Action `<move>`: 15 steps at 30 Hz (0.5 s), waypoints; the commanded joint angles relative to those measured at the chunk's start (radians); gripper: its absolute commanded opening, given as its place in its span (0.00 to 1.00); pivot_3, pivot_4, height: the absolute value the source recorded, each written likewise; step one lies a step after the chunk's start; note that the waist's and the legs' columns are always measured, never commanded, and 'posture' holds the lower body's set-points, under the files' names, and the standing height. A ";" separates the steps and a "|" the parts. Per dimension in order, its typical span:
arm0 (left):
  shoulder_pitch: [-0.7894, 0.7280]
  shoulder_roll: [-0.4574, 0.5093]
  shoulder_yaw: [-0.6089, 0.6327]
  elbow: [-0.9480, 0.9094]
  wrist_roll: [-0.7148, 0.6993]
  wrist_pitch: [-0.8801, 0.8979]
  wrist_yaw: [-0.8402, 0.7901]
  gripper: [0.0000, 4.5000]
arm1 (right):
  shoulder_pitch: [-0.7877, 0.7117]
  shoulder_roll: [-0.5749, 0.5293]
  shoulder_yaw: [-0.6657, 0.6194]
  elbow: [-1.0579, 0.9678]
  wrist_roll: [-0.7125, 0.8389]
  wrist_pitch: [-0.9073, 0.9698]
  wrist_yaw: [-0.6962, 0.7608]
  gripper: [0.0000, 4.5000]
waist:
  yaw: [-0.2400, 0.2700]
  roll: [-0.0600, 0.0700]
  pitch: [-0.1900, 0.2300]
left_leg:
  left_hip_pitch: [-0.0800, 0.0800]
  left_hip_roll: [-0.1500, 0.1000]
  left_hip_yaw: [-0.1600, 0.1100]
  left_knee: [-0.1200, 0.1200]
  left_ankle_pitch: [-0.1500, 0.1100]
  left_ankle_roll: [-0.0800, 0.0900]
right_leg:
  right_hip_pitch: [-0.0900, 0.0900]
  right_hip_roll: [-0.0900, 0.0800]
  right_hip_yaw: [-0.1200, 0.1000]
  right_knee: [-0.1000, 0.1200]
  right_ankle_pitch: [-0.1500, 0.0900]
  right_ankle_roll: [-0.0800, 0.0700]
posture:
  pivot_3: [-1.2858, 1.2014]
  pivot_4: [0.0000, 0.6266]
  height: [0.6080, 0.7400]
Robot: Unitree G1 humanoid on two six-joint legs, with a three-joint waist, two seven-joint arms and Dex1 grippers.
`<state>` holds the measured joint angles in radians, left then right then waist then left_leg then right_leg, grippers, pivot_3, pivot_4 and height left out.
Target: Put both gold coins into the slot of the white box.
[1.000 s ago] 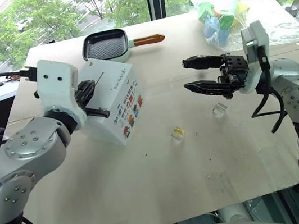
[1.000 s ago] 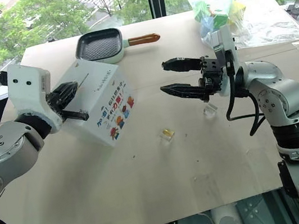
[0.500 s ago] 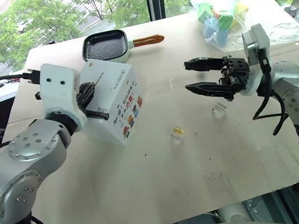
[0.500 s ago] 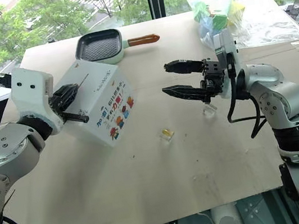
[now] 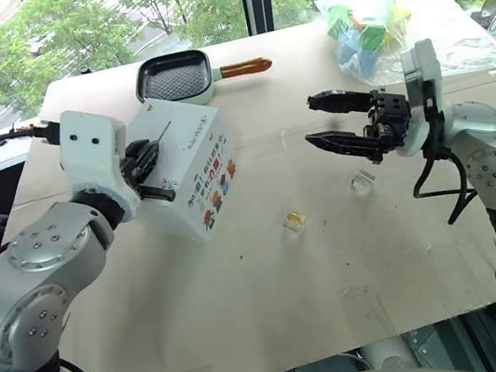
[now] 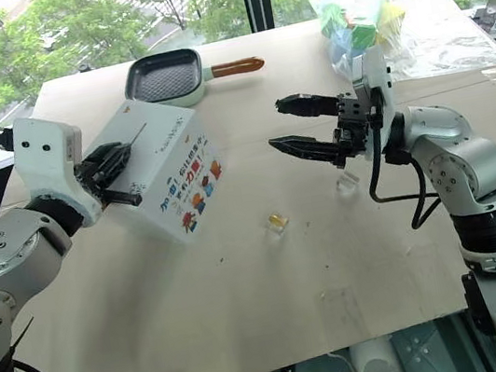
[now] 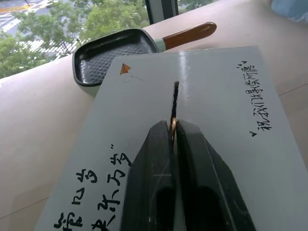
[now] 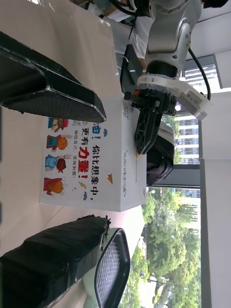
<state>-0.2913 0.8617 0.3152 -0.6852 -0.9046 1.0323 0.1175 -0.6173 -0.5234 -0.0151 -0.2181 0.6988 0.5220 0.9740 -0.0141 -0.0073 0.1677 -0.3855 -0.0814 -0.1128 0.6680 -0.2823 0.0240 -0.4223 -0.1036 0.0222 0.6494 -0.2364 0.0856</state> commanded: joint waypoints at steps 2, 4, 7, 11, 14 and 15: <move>0.007 -0.019 0.001 0.026 0.114 -0.060 -0.030 0.61 | 0.002 0.001 -0.014 -0.038 -0.011 -0.027 -0.006 0.75 | 0.001 0.000 0.000 | 0.000 0.000 0.000 0.000 0.000 0.000 | 0.000 0.000 0.000 0.000 0.000 0.000 | 0.52 0.24 0.85; 0.003 -0.032 0.017 0.023 0.119 -0.069 -0.047 0.77 | 0.008 0.002 -0.013 -0.039 -0.015 -0.029 -0.007 0.75 | 0.002 0.000 0.000 | 0.000 0.000 0.000 0.001 0.000 0.000 | 0.000 0.000 0.000 0.001 0.000 0.000 | 0.52 0.24 0.85; -0.020 -0.102 0.053 -0.037 0.046 -0.148 -0.116 0.77 | 0.031 0.000 -0.005 -0.040 -0.030 -0.038 -0.002 0.75 | 0.003 -0.001 0.000 | 0.000 0.000 0.000 0.001 0.000 0.000 | 0.000 0.000 0.000 0.001 0.000 0.000 | 0.52 0.24 0.85; 0.162 -0.108 0.097 -0.191 -0.138 -0.169 -0.317 0.77 | 0.096 0.003 0.054 -0.036 -0.101 -0.094 0.021 0.75 | -0.002 -0.002 -0.001 | -0.002 0.000 -0.001 0.001 0.000 0.000 | 0.000 -0.001 -0.002 -0.001 0.000 0.000 | 0.52 0.24 0.85; 0.460 -0.074 0.124 -0.298 -0.150 -0.203 -0.530 0.77 | 0.174 0.048 0.115 -0.017 -0.153 -0.124 -0.004 0.75 | -0.017 -0.001 0.000 | -0.002 0.001 0.000 -0.002 0.000 0.000 | -0.002 -0.001 0.000 -0.002 0.000 0.000 | 0.52 0.24 0.85; 0.547 -0.065 0.117 -0.315 -0.118 -0.220 -0.582 0.77 | 0.198 0.059 0.135 -0.007 -0.176 -0.128 -0.016 0.75 | -0.021 -0.002 -0.001 | -0.001 0.001 0.000 -0.002 0.000 0.000 | -0.002 0.000 0.000 -0.002 0.000 0.000 | 0.52 0.24 0.85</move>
<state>0.1946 0.7831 0.4070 -0.9462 -1.0354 0.8451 -0.3706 -0.4386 -0.4757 0.0956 -0.2152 0.5451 0.4211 0.9699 -0.0355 -0.0089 0.1672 -0.3871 -0.0789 -0.1121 0.6655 -0.2823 0.0238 -0.4252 -0.1035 0.0224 0.6478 -0.2364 0.0853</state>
